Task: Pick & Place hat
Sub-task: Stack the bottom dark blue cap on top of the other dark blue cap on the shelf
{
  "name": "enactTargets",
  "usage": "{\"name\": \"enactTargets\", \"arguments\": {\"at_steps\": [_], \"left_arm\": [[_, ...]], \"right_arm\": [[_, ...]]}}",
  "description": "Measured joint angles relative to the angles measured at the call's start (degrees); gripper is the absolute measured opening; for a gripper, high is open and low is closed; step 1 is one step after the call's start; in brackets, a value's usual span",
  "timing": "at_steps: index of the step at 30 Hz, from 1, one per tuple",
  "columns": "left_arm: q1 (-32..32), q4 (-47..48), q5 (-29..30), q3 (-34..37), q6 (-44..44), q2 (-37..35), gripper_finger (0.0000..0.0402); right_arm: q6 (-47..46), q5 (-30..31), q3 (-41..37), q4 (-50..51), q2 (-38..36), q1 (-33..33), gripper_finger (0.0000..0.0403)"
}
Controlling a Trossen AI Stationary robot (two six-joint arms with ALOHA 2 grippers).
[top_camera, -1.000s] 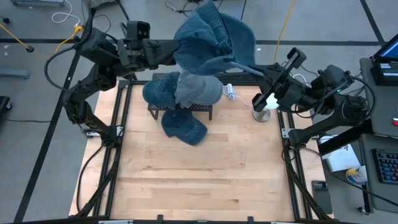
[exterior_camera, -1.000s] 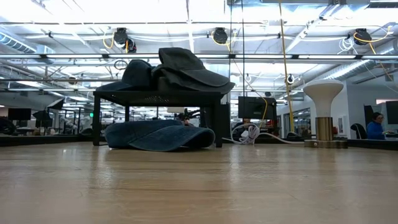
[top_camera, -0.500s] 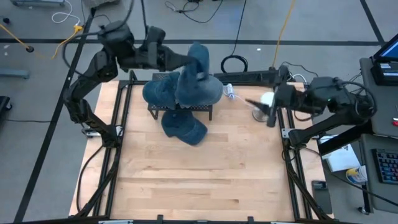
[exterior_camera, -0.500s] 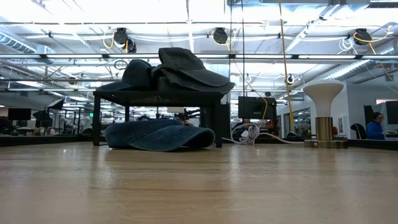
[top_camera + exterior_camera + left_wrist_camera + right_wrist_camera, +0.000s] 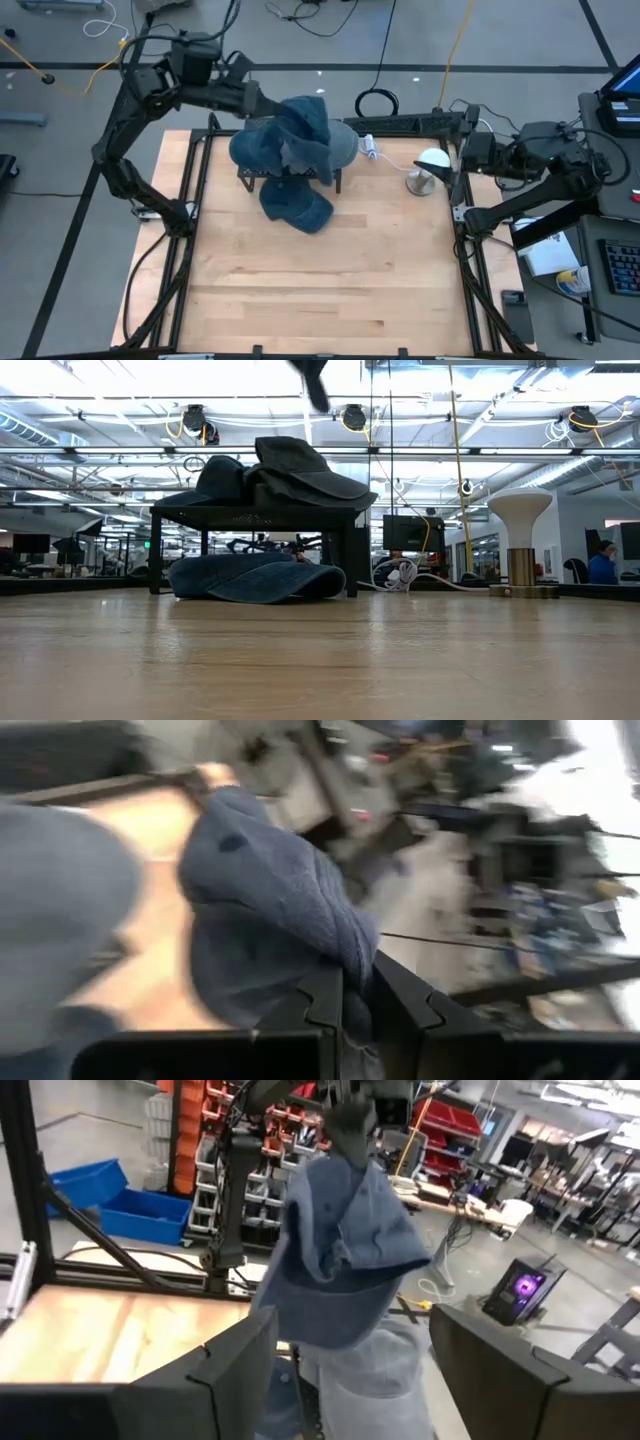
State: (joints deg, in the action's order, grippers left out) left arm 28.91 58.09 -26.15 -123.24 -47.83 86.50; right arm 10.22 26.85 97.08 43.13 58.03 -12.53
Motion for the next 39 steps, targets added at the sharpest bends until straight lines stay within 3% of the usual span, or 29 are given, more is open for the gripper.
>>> {"name": "enactTargets", "arguments": {"at_steps": [8,16,23,30,39], "left_arm": [[5.38,14.46,12.04,0.02,5.67,-2.39,0.0030],[10.07,15.04,13.82,0.01,6.85,-5.34,0.0030],[13.51,9.53,14.12,0.00,7.40,-8.88,0.0030],[14.59,16.44,25.74,0.00,11.03,-10.31,0.0030],[13.58,29.62,36.14,0.00,11.30,-7.78,0.0030]], "right_arm": [[3.83,0.15,0.00,0.02,-0.19,0.04,0.0254],[8.92,2.16,0.00,0.04,-0.17,0.04,0.0252],[9.33,3.41,0.00,0.57,-0.17,0.07,0.0252],[10.27,3.41,0.00,0.56,-0.14,0.07,0.0252],[10.07,3.39,0.00,2.32,-0.17,0.07,0.0252]]}}
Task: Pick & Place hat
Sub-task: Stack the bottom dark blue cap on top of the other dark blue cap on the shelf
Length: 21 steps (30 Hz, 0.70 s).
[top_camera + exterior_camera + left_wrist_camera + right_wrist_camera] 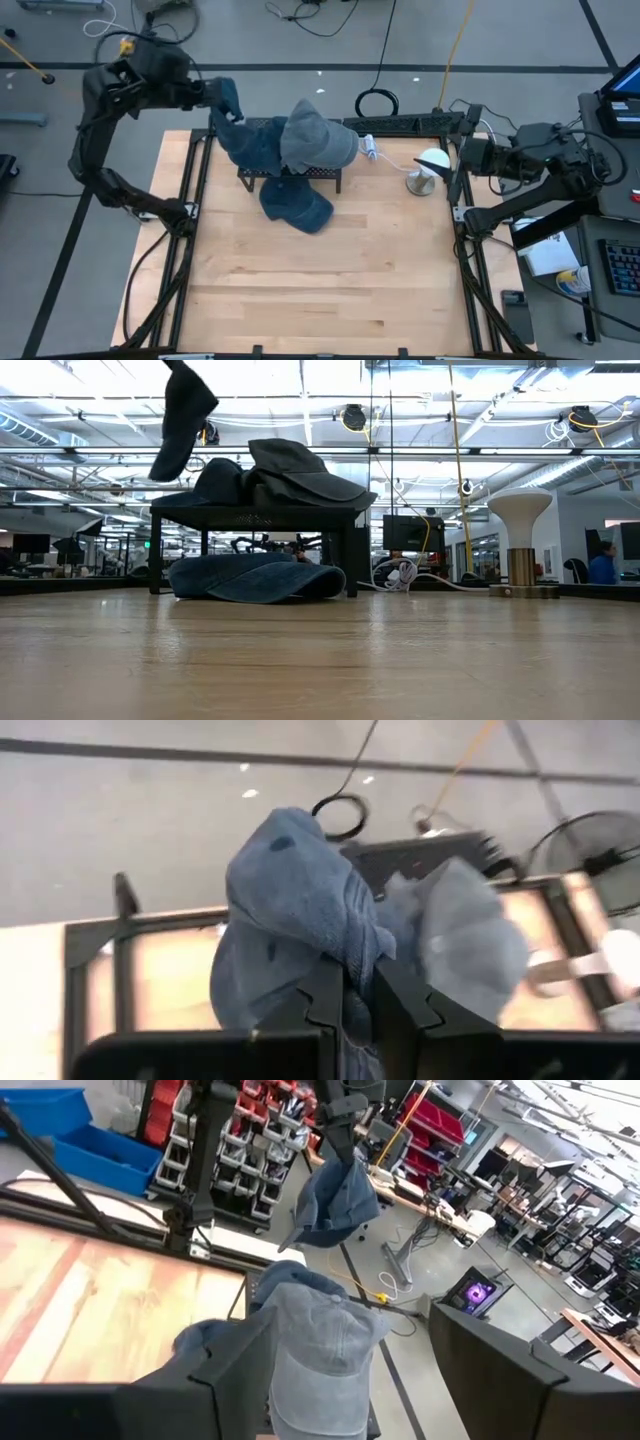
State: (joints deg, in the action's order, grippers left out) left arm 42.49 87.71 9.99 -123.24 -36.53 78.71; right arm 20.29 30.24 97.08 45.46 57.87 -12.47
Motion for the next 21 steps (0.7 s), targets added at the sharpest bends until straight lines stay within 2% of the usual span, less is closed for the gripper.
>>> {"name": "enactTargets", "arguments": {"at_steps": [6,21], "left_arm": [[-2.65,-0.67,1.62,0.00,1.59,5.24,0.0030],[-8.57,0.33,-1.60,0.02,4.44,20.30,0.0030]], "right_arm": [[-0.02,0.01,0.00,0.30,0.00,0.00,0.0252],[-2.93,0.00,0.00,2.36,0.00,0.00,0.0252]]}}
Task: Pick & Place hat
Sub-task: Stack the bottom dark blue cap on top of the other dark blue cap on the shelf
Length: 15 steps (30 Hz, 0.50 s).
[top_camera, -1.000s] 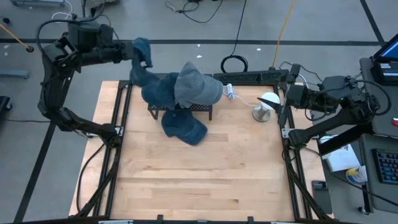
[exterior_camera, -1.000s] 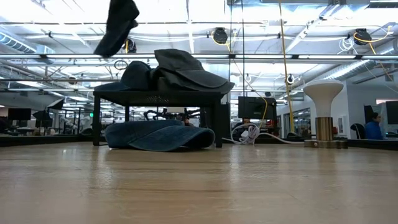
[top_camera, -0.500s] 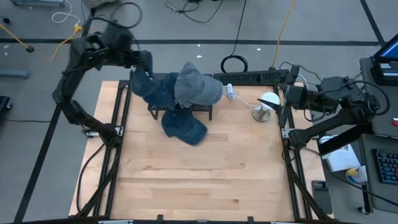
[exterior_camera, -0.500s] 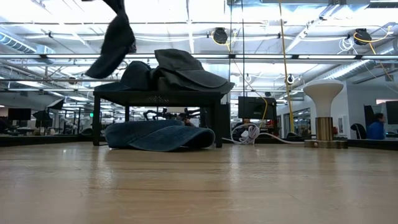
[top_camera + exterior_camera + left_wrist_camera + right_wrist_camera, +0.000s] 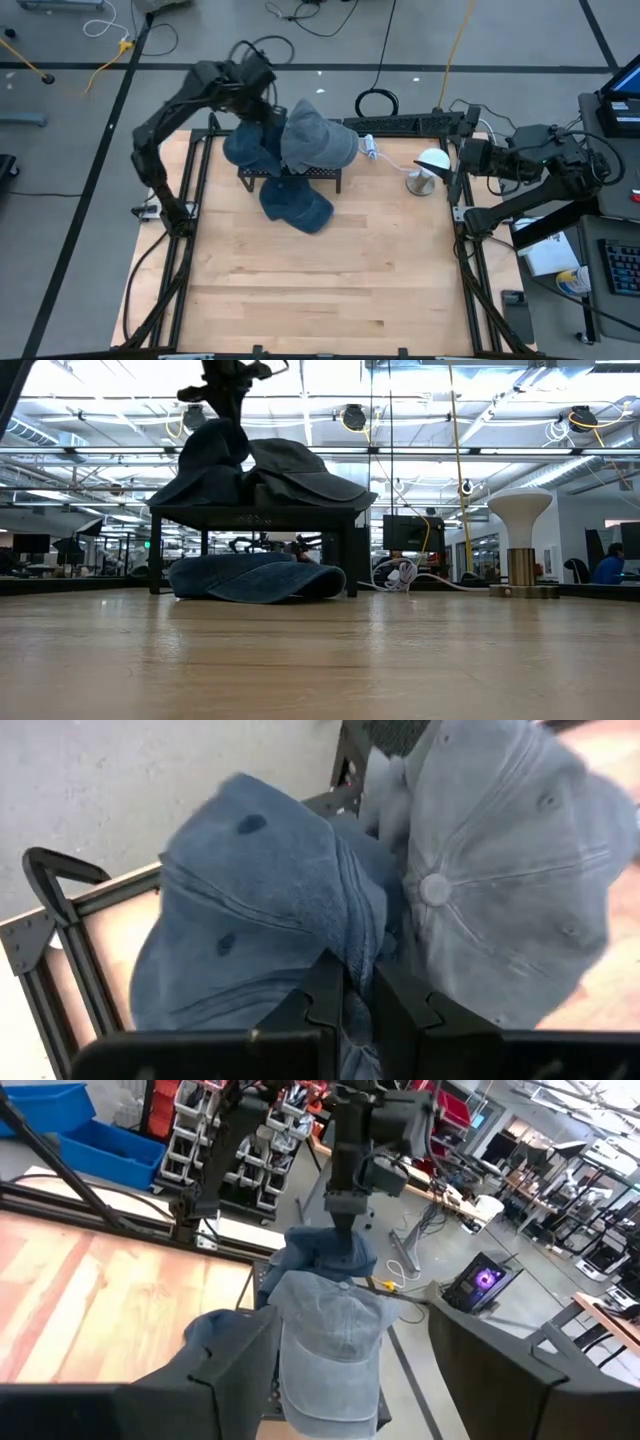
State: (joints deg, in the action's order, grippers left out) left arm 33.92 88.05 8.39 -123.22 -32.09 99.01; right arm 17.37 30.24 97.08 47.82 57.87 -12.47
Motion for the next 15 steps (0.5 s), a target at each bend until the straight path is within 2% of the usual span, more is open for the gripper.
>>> {"name": "enactTargets", "arguments": {"at_steps": [15], "left_arm": [[-3.29,2.03,0.61,0.45,-1.23,8.42,0.0029]], "right_arm": [[2.96,-0.02,0.00,1.82,0.02,0.00,0.0251]]}}
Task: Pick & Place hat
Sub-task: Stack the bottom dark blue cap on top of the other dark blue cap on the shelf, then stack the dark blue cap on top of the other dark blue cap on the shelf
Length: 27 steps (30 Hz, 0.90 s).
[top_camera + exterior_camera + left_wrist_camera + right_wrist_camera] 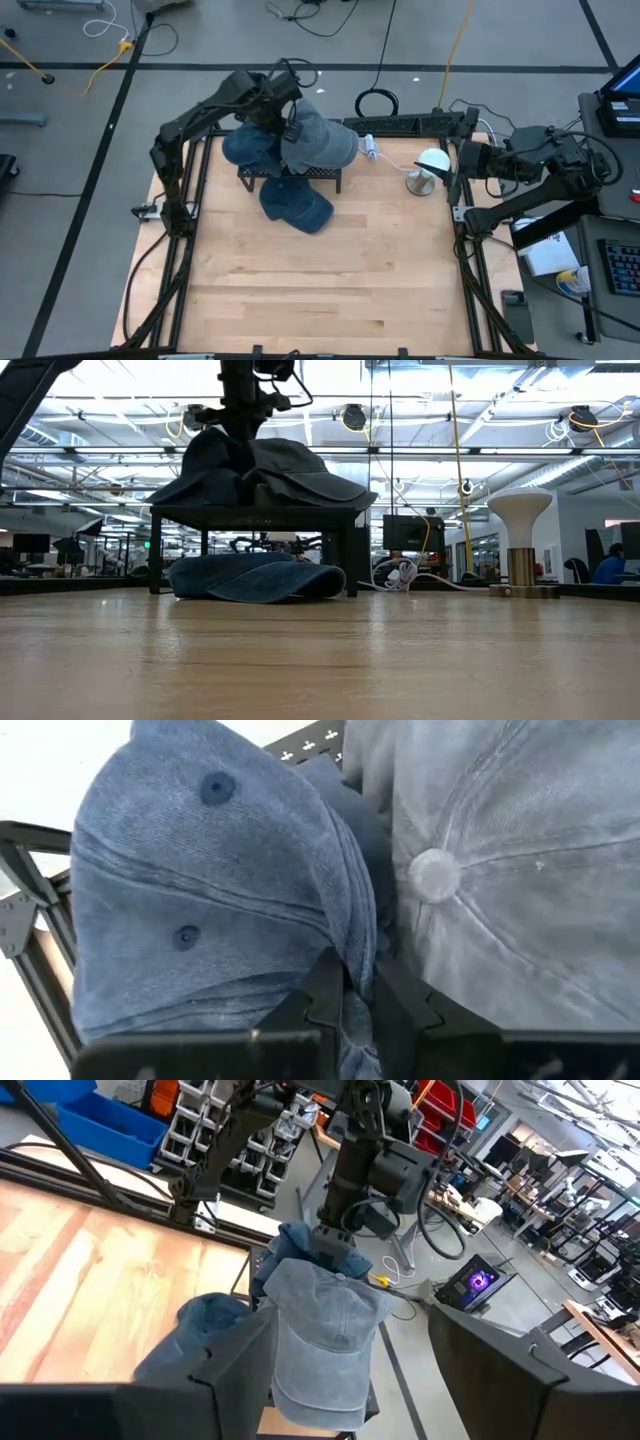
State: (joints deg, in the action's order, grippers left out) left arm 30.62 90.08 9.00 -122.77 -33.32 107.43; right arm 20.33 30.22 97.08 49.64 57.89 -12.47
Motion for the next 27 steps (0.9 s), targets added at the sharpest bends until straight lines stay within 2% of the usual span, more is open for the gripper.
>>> {"name": "enactTargets", "arguments": {"at_steps": [4,6,14,19,23,27], "left_arm": [[-0.43,-0.24,-1.60,0.01,-0.04,0.20,0.0030],[-0.43,-0.24,-3.90,-0.01,0.02,0.20,0.0046],[-0.10,-0.23,-10.02,-1.25,-1.32,-1.19,0.0198],[-0.12,-0.16,-14.86,-3.23,-4.73,-3.35,0.0264],[-0.10,-0.73,-10.25,-4.08,-6.93,-6.51,0.0290],[0.59,-1.25,-5.48,-4.10,-7.89,-9.59,0.0299]], "right_arm": [[0.01,0.00,0.00,0.01,0.00,0.00,0.0251],[0.10,0.00,0.00,0.01,-0.02,0.00,0.0251],[0.32,0.00,0.00,-0.02,0.00,-0.01,0.0251],[0.56,0.00,0.00,-0.03,-0.01,0.00,0.0251],[0.85,0.02,0.00,-0.08,0.02,0.00,0.0251],[1.82,0.00,0.00,-0.93,0.07,-0.01,0.0251]]}}
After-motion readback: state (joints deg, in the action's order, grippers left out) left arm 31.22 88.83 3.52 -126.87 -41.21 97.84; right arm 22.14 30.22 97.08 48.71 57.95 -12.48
